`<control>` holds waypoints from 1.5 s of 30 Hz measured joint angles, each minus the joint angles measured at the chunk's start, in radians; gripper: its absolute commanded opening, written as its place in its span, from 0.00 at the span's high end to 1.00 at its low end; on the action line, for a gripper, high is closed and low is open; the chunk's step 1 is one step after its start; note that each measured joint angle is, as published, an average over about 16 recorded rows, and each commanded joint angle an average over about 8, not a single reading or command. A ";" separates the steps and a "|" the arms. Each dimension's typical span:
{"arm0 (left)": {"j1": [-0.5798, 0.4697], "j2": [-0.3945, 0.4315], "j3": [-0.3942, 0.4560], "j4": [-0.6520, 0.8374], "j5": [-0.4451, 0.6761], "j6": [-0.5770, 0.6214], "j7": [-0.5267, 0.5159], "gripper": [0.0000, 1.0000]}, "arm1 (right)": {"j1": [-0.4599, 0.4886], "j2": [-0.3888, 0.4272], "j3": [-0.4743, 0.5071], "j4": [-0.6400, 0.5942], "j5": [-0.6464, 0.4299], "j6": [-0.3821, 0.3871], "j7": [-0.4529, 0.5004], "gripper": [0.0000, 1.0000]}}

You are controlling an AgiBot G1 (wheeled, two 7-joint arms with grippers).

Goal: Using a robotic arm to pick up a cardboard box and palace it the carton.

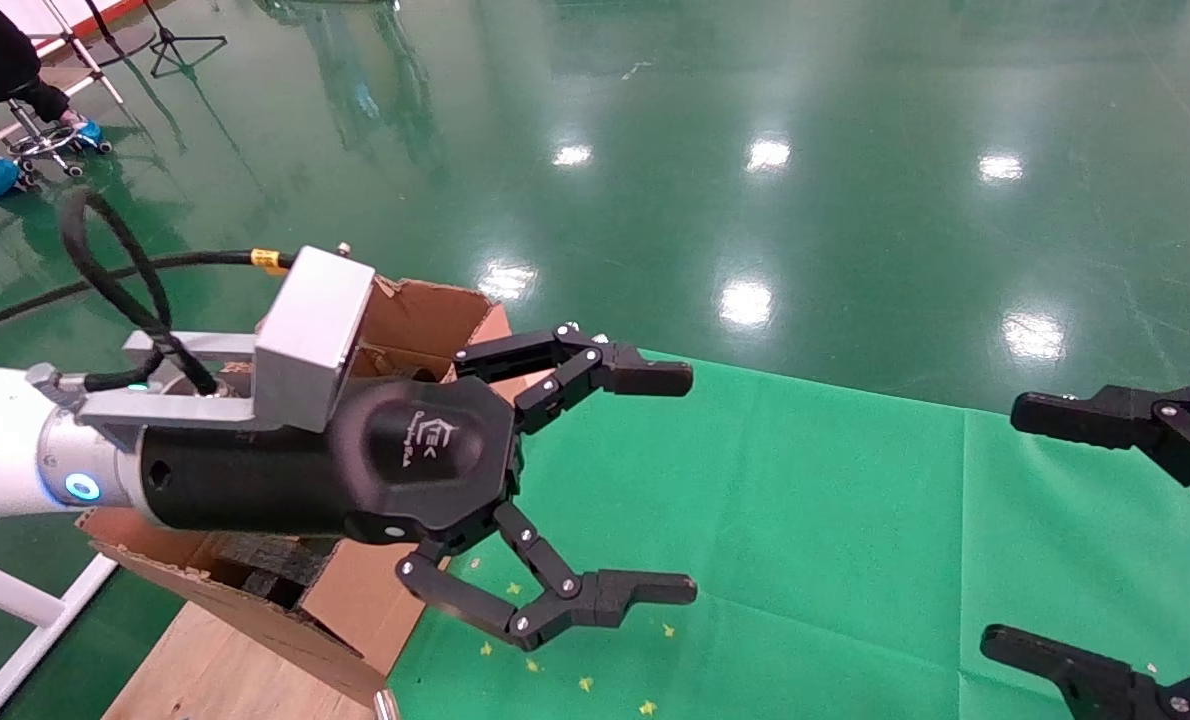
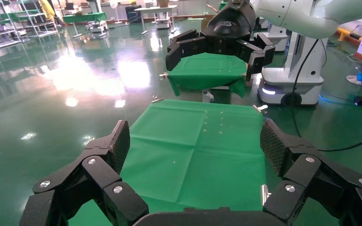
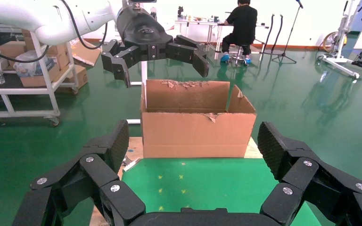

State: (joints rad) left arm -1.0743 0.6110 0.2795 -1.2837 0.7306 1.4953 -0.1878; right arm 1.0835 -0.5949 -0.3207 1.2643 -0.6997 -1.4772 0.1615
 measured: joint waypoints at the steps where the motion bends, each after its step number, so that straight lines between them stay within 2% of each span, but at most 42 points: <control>1: 0.000 0.000 0.000 0.000 0.000 0.000 0.000 0.00 | 0.000 0.000 0.000 0.000 0.000 0.000 0.000 0.00; 45: -0.002 0.000 0.001 0.002 0.002 -0.001 -0.001 0.00 | 0.000 0.000 0.000 0.000 0.000 0.000 0.000 0.00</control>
State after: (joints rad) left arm -1.0763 0.6110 0.2809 -1.2818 0.7331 1.4946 -0.1884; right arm 1.0835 -0.5949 -0.3207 1.2643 -0.6997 -1.4772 0.1615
